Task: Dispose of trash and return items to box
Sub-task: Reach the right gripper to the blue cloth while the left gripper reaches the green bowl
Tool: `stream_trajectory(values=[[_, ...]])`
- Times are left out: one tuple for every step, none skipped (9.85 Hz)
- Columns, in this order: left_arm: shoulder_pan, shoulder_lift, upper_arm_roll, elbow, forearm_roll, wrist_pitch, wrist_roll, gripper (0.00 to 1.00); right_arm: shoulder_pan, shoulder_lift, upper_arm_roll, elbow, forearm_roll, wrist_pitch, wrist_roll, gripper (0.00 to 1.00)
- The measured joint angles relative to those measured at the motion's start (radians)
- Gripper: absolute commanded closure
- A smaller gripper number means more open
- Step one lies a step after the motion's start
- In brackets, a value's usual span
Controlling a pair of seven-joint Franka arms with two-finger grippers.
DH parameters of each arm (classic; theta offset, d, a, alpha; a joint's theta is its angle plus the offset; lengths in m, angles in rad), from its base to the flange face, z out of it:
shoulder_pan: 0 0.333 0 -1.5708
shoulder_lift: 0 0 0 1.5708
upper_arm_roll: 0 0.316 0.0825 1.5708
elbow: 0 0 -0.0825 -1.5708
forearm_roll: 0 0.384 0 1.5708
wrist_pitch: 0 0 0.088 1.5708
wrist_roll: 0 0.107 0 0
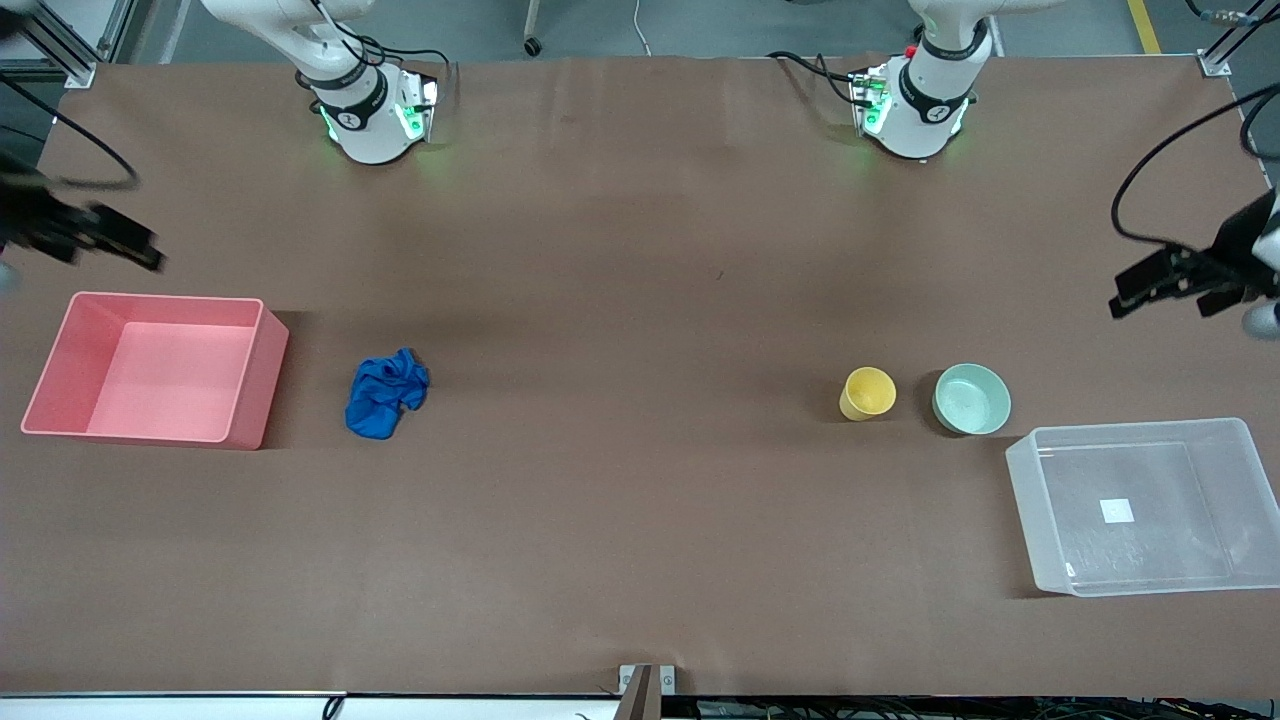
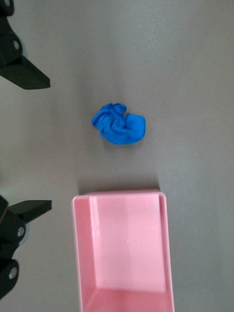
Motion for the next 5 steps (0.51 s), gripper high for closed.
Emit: stream_trajectory(values=[[0.018, 0.012, 0.0, -0.075, 0.0, 0.092, 0.013, 0.02, 0.035, 0.055, 0.002, -0.051, 0.0, 0.107, 0.022, 0.0], [0.038, 0.018, 0.0, -0.161, 0.0, 0.19, 0.027, 0.02, 0.054, 0.101, 0.003, -0.134, -0.001, 0.252, 0.031, 0.0], [0.052, 0.023, 0.0, -0.248, 0.0, 0.289, 0.037, 0.02, 0.067, 0.137, 0.003, -0.243, -0.001, 0.417, 0.036, 0.0], [0.057, 0.03, 0.0, -0.332, 0.0, 0.388, 0.039, 0.03, 0.072, 0.171, 0.003, -0.351, -0.002, 0.572, 0.037, 0.0], [0.056, 0.047, 0.0, -0.401, 0.0, 0.47, 0.039, 0.03, 0.074, 0.208, 0.003, -0.435, -0.002, 0.702, 0.037, 0.0]])
